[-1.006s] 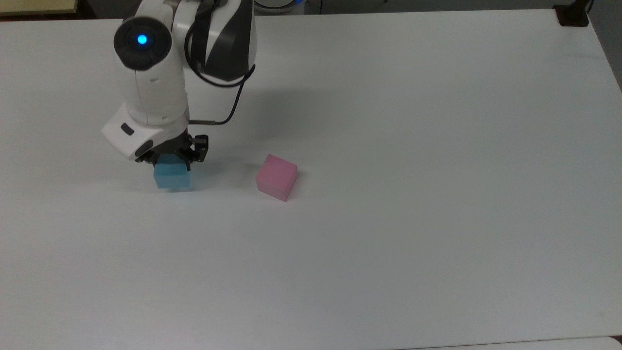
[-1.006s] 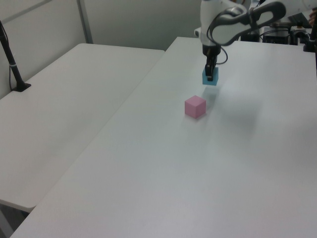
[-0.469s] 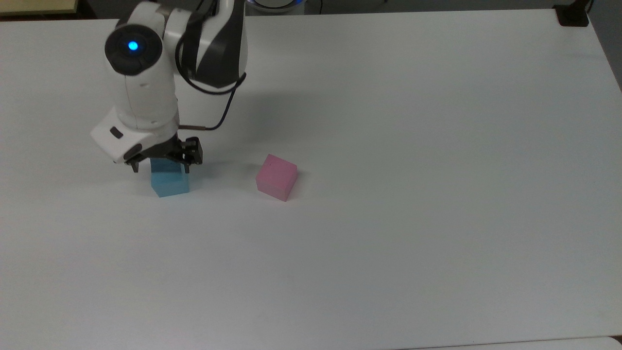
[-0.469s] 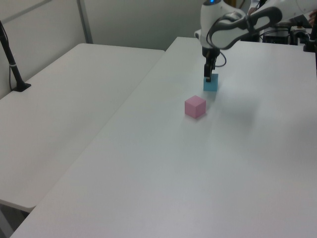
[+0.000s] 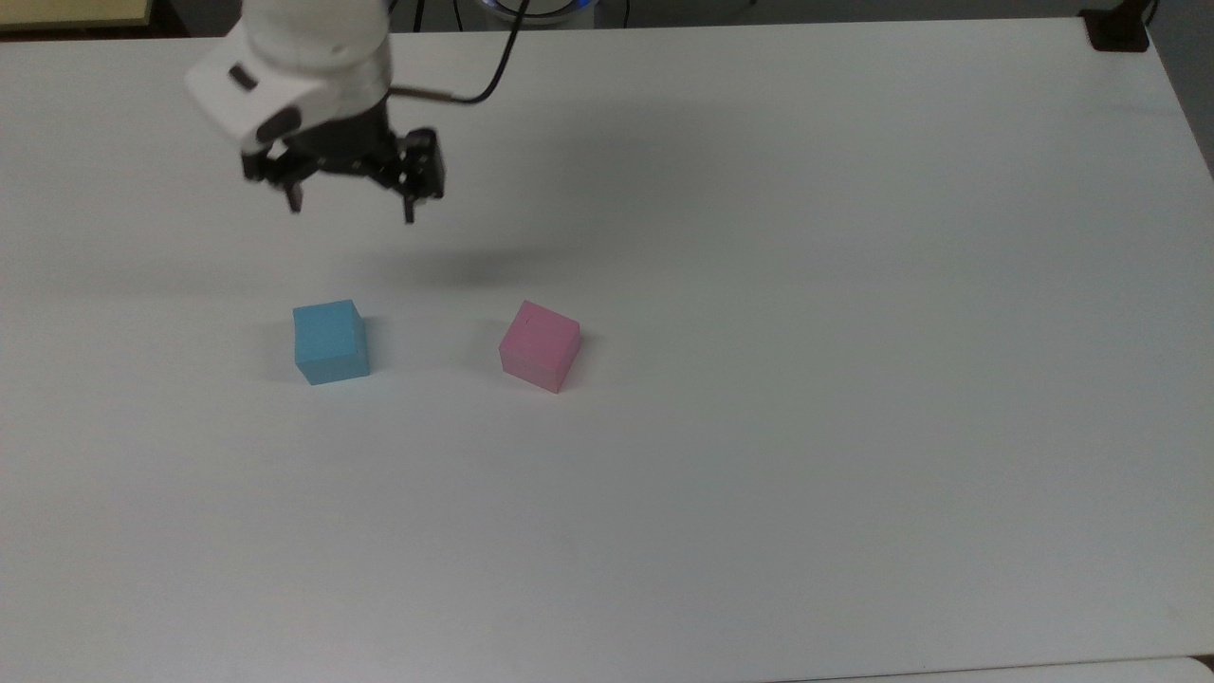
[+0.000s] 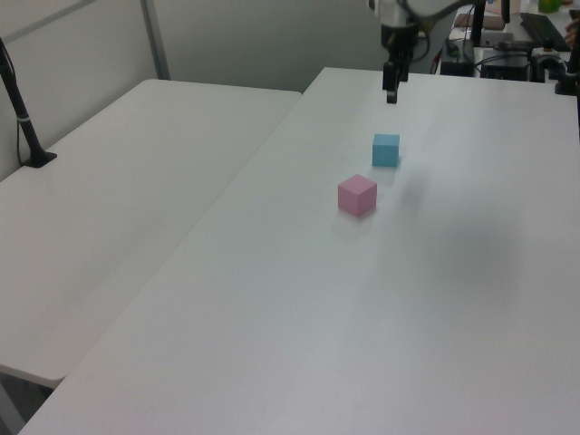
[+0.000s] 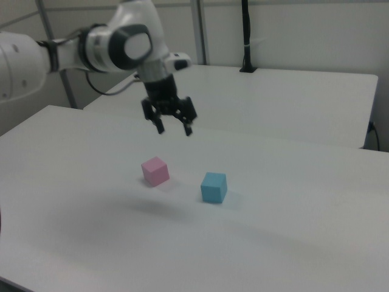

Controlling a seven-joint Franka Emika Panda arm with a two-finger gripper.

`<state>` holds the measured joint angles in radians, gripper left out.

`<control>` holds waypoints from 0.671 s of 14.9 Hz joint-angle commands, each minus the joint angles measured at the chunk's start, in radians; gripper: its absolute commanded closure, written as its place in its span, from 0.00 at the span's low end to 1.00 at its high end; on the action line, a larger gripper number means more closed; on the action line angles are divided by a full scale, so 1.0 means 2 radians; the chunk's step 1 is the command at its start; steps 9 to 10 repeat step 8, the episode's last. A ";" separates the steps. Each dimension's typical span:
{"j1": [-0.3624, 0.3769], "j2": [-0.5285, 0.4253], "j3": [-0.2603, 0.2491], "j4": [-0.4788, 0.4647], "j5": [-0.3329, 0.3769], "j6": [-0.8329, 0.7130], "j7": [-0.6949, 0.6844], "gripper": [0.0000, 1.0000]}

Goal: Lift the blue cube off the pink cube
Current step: 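Open the gripper to release the blue cube and raise it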

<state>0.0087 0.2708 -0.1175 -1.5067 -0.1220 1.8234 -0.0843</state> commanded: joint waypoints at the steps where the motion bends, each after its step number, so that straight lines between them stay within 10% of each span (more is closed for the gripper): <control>1: 0.035 -0.053 -0.003 -0.021 0.007 -0.056 0.044 0.00; 10: 0.042 -0.086 -0.003 -0.021 0.054 -0.083 0.057 0.00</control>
